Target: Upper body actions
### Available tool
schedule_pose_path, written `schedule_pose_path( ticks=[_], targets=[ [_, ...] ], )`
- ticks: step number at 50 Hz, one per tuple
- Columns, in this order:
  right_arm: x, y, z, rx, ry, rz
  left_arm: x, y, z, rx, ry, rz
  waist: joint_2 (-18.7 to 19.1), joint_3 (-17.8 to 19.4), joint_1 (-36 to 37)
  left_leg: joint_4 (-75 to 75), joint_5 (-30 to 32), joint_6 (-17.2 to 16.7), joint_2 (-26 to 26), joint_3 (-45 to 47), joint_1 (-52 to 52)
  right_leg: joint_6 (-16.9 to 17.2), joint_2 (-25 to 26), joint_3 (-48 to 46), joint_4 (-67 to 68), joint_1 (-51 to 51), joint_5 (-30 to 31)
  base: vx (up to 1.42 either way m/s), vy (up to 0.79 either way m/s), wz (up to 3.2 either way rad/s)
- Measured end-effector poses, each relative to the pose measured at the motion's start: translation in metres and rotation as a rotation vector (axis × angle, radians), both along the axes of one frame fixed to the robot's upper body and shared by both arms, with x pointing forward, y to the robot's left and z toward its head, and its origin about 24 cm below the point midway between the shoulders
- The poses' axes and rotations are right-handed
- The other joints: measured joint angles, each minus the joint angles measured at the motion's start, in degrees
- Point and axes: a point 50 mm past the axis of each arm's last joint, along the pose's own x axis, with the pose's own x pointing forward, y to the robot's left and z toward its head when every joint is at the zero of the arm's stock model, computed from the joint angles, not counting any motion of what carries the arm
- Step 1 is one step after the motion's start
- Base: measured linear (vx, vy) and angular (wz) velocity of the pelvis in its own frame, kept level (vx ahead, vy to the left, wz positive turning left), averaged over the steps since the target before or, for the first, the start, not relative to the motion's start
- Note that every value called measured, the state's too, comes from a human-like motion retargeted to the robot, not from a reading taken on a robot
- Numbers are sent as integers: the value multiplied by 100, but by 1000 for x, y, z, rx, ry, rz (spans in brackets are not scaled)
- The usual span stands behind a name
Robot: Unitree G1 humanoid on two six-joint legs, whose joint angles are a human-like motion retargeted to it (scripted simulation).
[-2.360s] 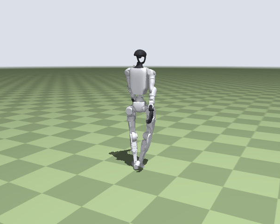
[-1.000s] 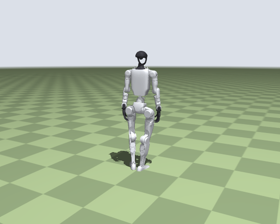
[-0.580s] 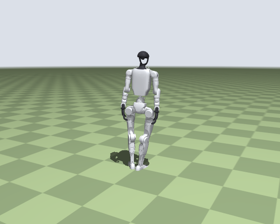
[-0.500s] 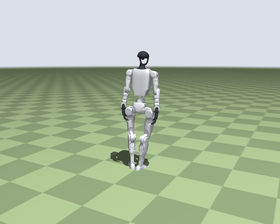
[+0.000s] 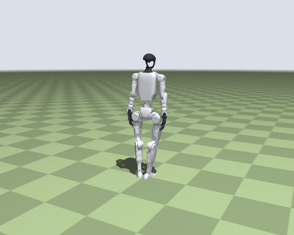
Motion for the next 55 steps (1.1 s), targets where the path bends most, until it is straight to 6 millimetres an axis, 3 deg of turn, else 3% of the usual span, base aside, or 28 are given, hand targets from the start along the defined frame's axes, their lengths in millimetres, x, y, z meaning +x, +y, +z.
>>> schedule_pose_path(
  ticks=[10, 18, 31, 35, 40, 44, 48, 50, 55],
  targets=[
    [-6, 4, 0, 0, 16, 7, -7, 1, 1, -2, 20, 0, 46, 54, -39, 5, 6, -14, 73, -28, 26, -26, 95, 115, 22, -37, 51, 0, 0, 0],
    [-14, 3, 1, -9, 42, 5, 2, 3, 0, 6, -10, 0, 18, 123, 164, 115, 57, -45, 147, -54, -109, -162, 133, 14, -52, -35, 71, -1, -1, 13],
    [-22, -10, 3, -62, 56, -29, 10, -4, -1, -12, -28, -10, -83, 351, 882, 560, 261, -52, 89, -698, -859, -185, -160, -1394, -281, 246, -190, -6, 3, 100],
    [-23, -16, 4, -85, 49, -42, 5, -6, -1, -24, -8, 4, -129, 396, 1115, 457, 62, -31, 167, 90, -855, -108, -338, -2095, -330, 344, -315, -10, 8, 161],
    [-26, -22, 5, -117, 38, -58, -6, -10, 0, -24, 37, 38, -173, 224, 884, 394, -70, -174, 441, 2240, -602, 118, -573, -3396, -396, 464, -511, -6, 9, 228],
    [-29, -25, 6, -123, 37, -75, -11, -13, 0, -26, 54, 75, -191, 88, 672, 462, 167, -141, 529, 3638, -332, 308, -643, -4204, -416, 578, -674, -1, 8, 214],
    [-28, -28, 6, -134, 38, -72, -17, -20, 0, -35, 66, 105, -76, 4, 720, 401, 829, -126, 601, 3383, -297, 433, -603, -4463, -341, 648, -806, 4, 13, 109],
    [-28, -28, 6, -139, 34, -69, -24, -25, 0, -40, 82, 121, 62, -31, 862, 190, 867, -445, 587, 2878, -319, 465, -485, -4438, -294, 702, -858, 12, 17, 20],
    [-22, -28, 5, -124, 21, -57, -37, -40, 2, -78, 123, 171, 150, -190, 942, -292, 956, -355, 297, 3132, -293, 560, -507, -4481, -275, 715, -822, 12, 16, 14]
  ],
)
